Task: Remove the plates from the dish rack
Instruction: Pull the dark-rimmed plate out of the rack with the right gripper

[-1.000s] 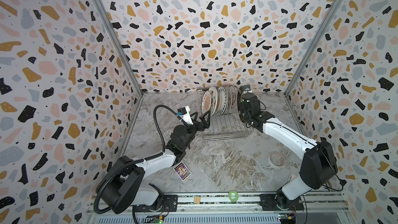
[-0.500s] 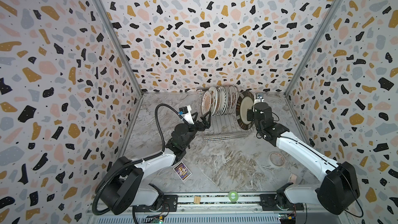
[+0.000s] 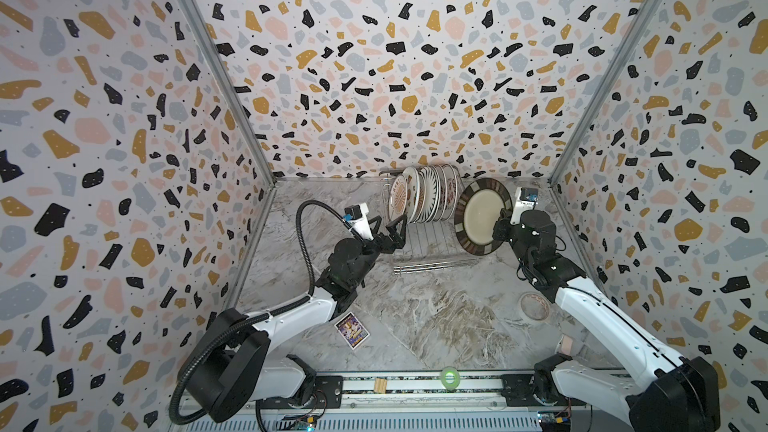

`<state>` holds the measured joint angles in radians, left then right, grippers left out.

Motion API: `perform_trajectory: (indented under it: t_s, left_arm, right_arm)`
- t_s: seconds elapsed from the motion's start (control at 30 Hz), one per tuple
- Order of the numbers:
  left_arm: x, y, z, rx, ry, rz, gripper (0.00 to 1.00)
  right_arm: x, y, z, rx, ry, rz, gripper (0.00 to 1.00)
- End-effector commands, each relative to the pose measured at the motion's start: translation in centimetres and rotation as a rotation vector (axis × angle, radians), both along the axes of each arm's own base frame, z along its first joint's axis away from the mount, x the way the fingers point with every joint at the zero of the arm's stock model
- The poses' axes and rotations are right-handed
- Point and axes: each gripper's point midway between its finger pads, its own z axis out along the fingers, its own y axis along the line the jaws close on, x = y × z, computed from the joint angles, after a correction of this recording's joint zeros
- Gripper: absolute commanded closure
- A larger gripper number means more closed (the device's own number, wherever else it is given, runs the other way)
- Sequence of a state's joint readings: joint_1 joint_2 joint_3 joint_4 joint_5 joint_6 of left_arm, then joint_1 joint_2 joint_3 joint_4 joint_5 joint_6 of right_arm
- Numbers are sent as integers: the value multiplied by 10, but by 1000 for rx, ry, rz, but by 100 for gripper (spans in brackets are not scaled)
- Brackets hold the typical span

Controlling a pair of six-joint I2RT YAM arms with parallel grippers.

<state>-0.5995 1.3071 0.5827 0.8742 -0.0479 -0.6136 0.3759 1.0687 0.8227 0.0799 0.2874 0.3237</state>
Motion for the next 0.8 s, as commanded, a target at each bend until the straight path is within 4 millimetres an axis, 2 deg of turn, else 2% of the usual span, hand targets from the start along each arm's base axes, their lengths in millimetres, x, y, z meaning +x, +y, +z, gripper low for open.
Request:
perform_trajectory:
  t_s: [0.0, 0.13, 0.3, 0.43, 0.67, 0.77]
  left_arm:
    - [-10, -12, 22, -40, -61, -91, 0]
    - [-17, -16, 27, -70, -69, -133, 0]
    - [-22, -21, 26, -61, -54, -178, 0]
    - [-31, -30, 27, -59, -57, -243, 0]
    - [-27, -37, 7, -46, 28, -267, 0]
    - [-26, -42, 4, -65, 37, -284, 0]
  right_arm:
    - [-5, -4, 79, 191, -248, 53, 100]
    - [-5, -7, 71, 276, -235, 133, 100]
    - [-11, 2, 70, 374, -241, 254, 100]
    - [-13, 19, 70, 447, -231, 369, 100]
    - [-21, 50, 75, 566, -217, 567, 100]
    - [-23, 62, 75, 586, -212, 622, 100]
